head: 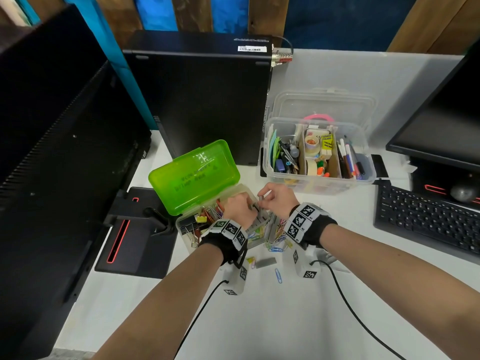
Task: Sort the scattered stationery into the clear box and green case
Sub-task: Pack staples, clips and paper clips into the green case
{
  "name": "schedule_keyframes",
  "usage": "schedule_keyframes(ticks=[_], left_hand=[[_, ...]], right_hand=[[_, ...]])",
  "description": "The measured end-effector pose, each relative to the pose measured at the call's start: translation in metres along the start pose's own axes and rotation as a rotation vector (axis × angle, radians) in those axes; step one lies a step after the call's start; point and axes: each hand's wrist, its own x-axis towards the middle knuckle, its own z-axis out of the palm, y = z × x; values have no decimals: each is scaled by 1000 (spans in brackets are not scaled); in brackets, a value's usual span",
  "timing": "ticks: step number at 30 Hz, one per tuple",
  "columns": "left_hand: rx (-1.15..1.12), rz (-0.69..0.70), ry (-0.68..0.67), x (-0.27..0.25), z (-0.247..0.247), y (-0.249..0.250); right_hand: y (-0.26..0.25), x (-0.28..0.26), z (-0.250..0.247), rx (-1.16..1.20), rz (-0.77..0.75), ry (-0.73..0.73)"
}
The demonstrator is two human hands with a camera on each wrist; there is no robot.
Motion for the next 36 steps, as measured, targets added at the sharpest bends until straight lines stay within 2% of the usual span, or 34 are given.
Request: schedule_keyframes(ticks=[4,11,15,23,30,36], left_hand=[[75,-29,-16,3,2,2],[288,47,-76,3,3,-5],[280,117,-145,4,-2,-13],[183,159,-107,1,-11,-23],[183,158,-121,-4,-15,-22],[184,163,-108,-8,-15,-17]], right_hand=[[-1,1,0,-10,2,-13],[-3,3,4,-129,-27,-25],[-6,5,8,-246,-61,-57],[-11,7,25,-521,-123,-141],[-15,11,20,-523,-116,-161],[-23,14,5,-422,-116,-205]])
